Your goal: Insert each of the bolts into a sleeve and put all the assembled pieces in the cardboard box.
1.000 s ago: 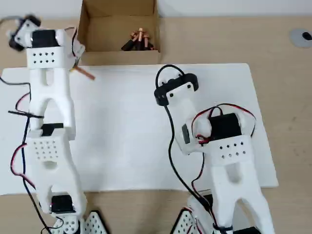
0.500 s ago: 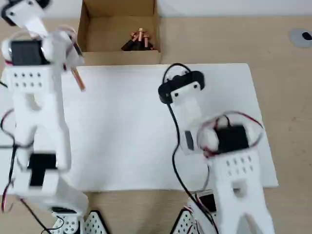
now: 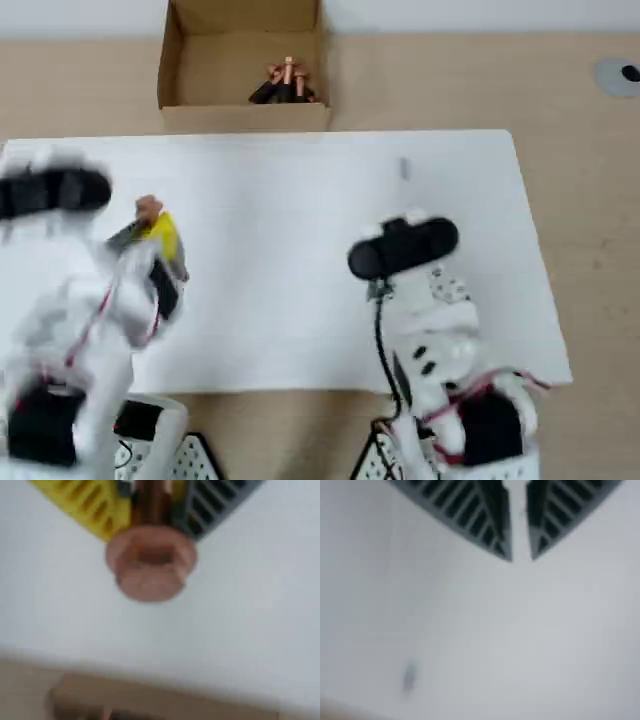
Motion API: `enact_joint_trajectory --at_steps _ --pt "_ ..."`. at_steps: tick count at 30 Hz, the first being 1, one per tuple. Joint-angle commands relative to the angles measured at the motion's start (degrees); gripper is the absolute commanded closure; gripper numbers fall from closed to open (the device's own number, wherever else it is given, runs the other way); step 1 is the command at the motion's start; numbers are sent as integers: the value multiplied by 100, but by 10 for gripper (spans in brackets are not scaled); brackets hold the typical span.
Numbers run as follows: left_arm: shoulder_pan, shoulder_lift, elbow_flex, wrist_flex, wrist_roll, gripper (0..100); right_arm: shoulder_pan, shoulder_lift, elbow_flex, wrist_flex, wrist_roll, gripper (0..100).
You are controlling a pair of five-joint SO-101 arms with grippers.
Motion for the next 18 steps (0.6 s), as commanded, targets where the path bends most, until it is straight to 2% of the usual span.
enact_joint_trajectory --at_steps 1,3,8,18 --pt "26 -2026 1512 -475 -35 997 101 -963 593 -536 -44 975" --pt "18 -2387 1855 -466 -35 997 101 -1393 804 -580 62 975" --pt "79 -2114 1776 -264 9 997 110 -1349 1209 -571 800 975" --pt "26 -2281 2532 193 -35 995 110 -1437 2360 -615 809 975"
